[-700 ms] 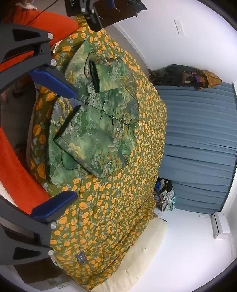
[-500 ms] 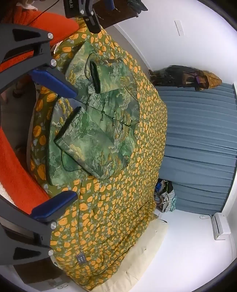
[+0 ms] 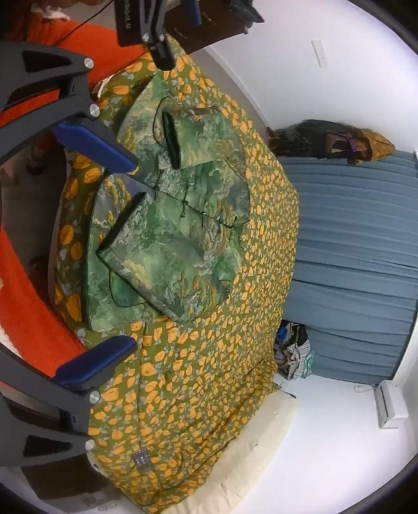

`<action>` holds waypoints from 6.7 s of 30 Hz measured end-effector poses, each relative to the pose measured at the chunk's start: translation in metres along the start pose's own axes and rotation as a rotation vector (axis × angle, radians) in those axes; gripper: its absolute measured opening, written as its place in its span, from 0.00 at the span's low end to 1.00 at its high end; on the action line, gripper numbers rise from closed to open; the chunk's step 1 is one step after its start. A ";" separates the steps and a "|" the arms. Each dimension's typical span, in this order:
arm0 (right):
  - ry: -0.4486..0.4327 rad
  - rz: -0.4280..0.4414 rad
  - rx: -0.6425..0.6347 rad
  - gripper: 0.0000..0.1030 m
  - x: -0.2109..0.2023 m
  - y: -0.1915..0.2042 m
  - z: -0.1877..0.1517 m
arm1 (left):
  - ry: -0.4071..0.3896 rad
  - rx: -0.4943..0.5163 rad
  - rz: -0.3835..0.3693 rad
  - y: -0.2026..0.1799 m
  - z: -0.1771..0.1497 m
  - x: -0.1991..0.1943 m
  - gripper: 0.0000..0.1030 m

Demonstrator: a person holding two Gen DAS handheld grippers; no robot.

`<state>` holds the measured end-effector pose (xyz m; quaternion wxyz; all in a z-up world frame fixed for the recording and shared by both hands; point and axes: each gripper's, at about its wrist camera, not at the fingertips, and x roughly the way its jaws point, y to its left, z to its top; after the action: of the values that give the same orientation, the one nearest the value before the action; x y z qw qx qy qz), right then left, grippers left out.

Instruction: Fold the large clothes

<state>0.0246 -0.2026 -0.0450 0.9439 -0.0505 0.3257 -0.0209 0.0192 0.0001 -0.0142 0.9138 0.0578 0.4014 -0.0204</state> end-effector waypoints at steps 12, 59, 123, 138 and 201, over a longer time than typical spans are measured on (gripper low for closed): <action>-0.075 -0.032 -0.028 1.00 -0.002 -0.009 0.013 | -0.093 0.042 0.052 0.004 0.020 -0.010 1.00; 0.019 0.063 -0.050 1.00 0.046 0.008 0.012 | -0.059 0.006 0.049 0.000 0.035 0.032 1.00; 0.009 0.073 -0.037 0.09 0.135 -0.112 0.059 | 0.056 -0.018 0.072 0.026 0.021 0.085 1.00; 0.054 -0.432 0.226 0.48 0.153 -0.344 0.063 | -0.052 0.189 -0.030 0.044 0.044 0.113 1.00; 0.450 0.155 0.229 0.72 0.222 -0.169 -0.084 | 0.464 -0.180 -0.359 0.155 -0.023 0.274 0.94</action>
<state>0.1467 -0.3937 -0.2282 0.8461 0.0875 0.5257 0.0041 0.2006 0.1589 -0.2180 0.7811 -0.0920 0.6033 -0.1321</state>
